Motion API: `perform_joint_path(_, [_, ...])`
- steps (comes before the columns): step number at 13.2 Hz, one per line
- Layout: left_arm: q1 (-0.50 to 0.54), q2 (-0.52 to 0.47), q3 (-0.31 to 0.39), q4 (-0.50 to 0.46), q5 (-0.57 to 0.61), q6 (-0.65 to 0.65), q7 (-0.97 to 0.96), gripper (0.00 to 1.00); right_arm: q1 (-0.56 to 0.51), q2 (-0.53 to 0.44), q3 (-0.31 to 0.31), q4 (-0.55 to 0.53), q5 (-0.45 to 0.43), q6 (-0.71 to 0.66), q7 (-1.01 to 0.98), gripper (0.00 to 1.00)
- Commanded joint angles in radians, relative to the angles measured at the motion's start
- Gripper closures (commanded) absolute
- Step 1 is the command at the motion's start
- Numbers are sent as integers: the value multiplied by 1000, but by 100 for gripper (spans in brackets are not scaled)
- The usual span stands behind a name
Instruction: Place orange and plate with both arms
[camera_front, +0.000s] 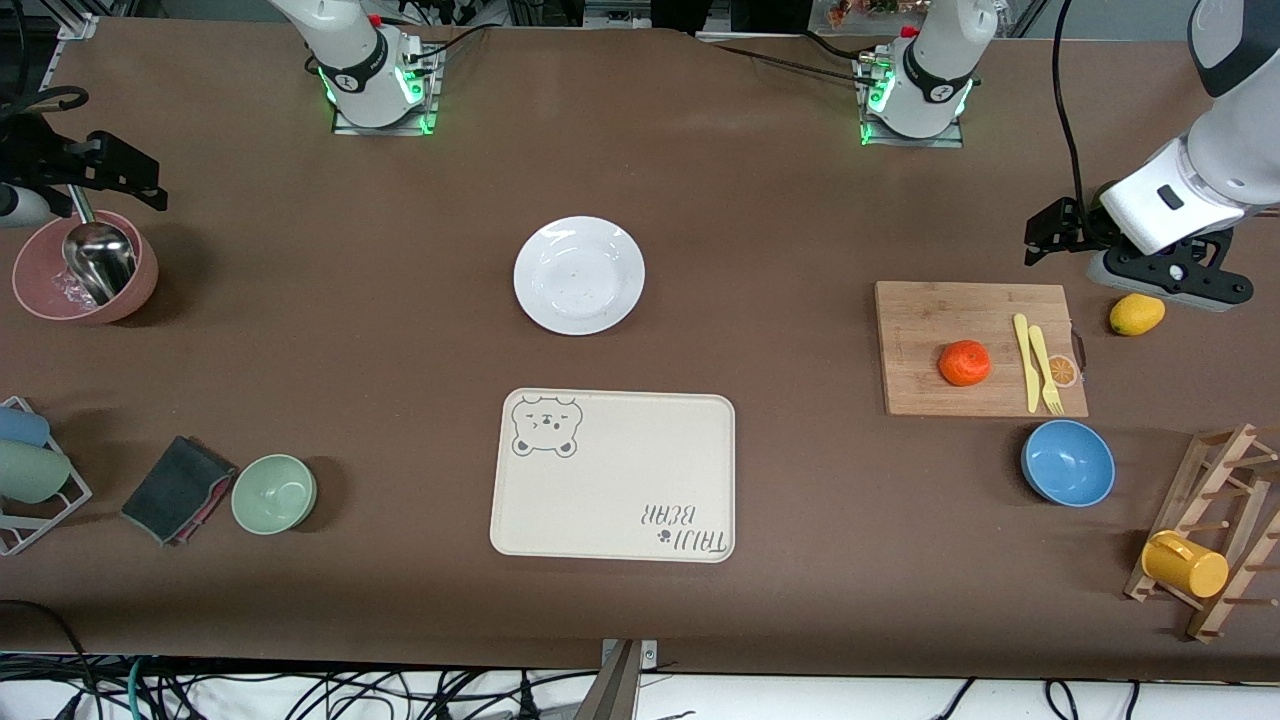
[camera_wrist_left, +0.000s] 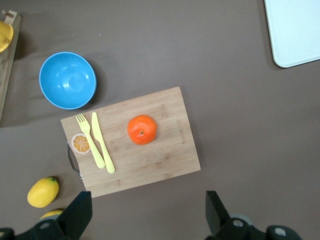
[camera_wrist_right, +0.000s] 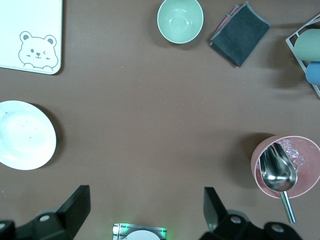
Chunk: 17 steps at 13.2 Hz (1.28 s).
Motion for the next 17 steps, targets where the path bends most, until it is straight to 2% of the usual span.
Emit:
perform_joint_path(1, [0,1,-2,9,17,-14,-14,0,1,-45,1,18,15,-35,8,0])
perform_joint_path(9, [-3,4,-8,22,18,-16,-18,0,-2,-50,-14,16,9,-44,-4,0])
perform_joint_path(12, [-2,6,-8,29,19,-25,-17,0,-2,-57,-40,16,13,-42,-7,0])
perform_joint_path(17, [-3,10,-8,32,19,-31,-19,0,-2,-58,-40,16,15,-41,-6,0])
